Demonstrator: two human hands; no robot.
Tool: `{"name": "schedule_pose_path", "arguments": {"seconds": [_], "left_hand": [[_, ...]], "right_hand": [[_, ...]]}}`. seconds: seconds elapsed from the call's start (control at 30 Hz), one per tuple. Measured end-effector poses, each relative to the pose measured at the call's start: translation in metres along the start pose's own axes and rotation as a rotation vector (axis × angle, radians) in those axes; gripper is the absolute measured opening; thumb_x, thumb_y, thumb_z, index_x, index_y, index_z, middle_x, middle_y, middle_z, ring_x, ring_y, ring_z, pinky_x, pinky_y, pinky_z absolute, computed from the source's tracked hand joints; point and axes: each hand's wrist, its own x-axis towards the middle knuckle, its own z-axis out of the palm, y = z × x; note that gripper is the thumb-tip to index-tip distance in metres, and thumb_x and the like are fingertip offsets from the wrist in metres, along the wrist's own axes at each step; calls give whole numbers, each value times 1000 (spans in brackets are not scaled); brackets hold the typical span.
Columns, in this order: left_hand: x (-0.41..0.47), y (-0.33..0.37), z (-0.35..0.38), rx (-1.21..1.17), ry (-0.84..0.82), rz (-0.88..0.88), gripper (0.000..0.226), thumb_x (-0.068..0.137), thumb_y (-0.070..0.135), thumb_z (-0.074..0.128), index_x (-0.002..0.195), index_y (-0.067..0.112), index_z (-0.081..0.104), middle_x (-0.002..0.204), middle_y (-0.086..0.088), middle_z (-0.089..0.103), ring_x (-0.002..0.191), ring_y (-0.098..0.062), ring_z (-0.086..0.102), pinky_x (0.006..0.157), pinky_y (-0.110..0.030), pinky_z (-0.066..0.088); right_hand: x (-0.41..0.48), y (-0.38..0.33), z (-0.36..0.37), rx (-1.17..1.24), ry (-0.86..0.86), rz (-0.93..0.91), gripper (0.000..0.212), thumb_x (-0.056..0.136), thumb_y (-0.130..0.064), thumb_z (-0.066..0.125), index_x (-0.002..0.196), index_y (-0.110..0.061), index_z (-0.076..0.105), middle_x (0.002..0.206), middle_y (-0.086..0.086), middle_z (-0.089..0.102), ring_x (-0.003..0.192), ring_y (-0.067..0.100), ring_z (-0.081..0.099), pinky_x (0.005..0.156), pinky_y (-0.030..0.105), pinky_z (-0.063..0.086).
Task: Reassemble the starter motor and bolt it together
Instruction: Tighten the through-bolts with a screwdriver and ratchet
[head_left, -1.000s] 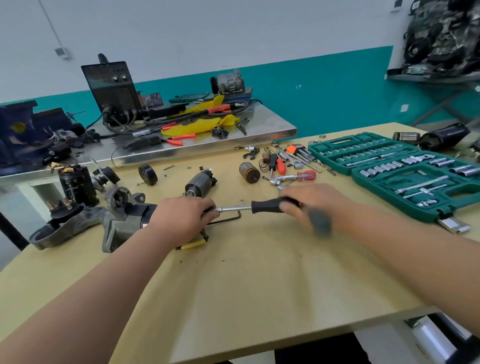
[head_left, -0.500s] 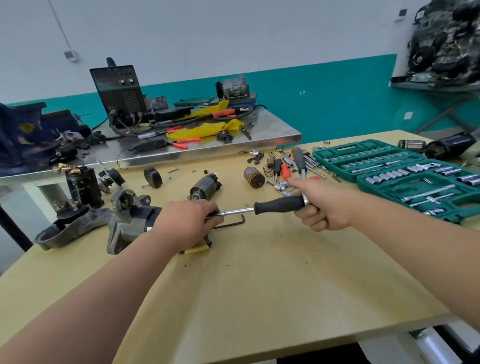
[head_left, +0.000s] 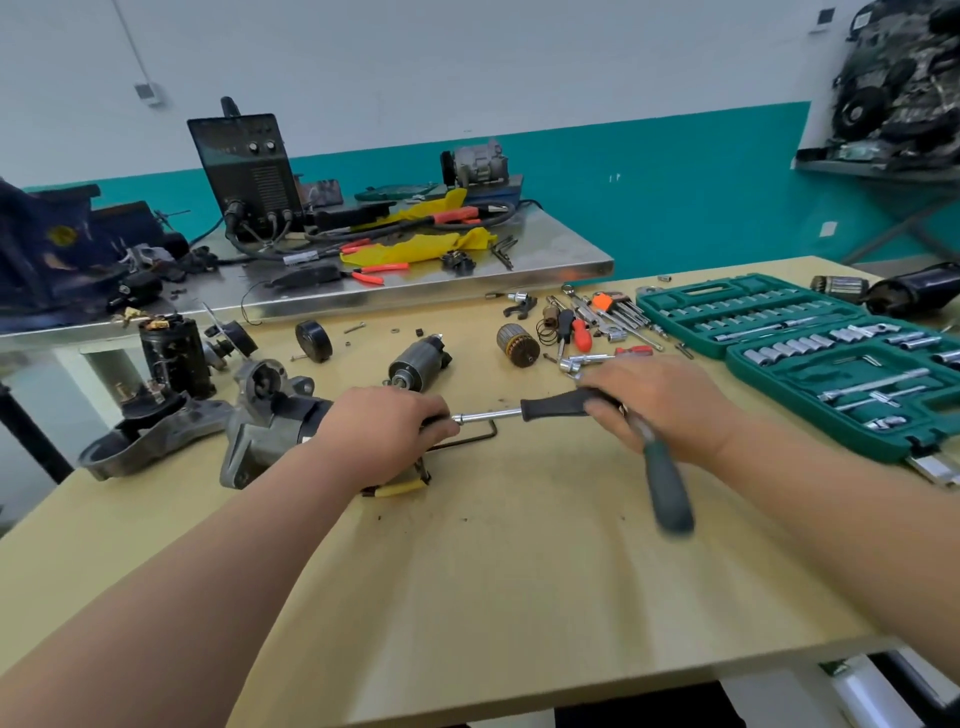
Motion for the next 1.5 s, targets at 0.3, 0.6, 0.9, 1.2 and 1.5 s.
{"name": "schedule_pose_path", "arguments": {"seconds": [0.3,0.6,0.9,1.2,1.5], "left_hand": [[-1,-2,1,14,-3,-10,34,98,60,35,110,39,58,88,13,60,77,-11,53,56,-28,38],[-2,-2,-1,-7,4,-2,34,100,57,32,110,37,57,85,16,51,75,-8,47,54,-26,31],[-6,-3,1,-4,38,25,30,98,55,43,117,37,58,105,16,53,77,-8,49,52,-24,31],[-5,-3,3,-13,34,19,33,98,54,43,127,41,51,120,17,59,97,-12,60,62,-27,40],[-4,-6,0,-3,-2,29,34,98,58,39,122,42,56,111,14,64,90,-12,59,60,-27,42]], "right_hand": [[-2,7,5,38,7,-75,28,98,-38,48,99,-18,68,80,0,71,71,19,65,60,28,52],[2,6,13,62,-70,60,41,99,-50,32,87,-27,64,74,-3,65,67,18,61,56,26,45],[15,0,9,530,-365,526,53,97,-58,30,77,-21,64,53,-1,54,42,15,43,44,20,34],[15,-12,7,779,-431,732,55,98,-57,31,87,-13,62,51,4,46,37,17,33,38,20,29],[10,-17,5,761,-489,631,57,97,-59,29,88,-13,63,56,1,48,42,17,41,43,22,35]]}}
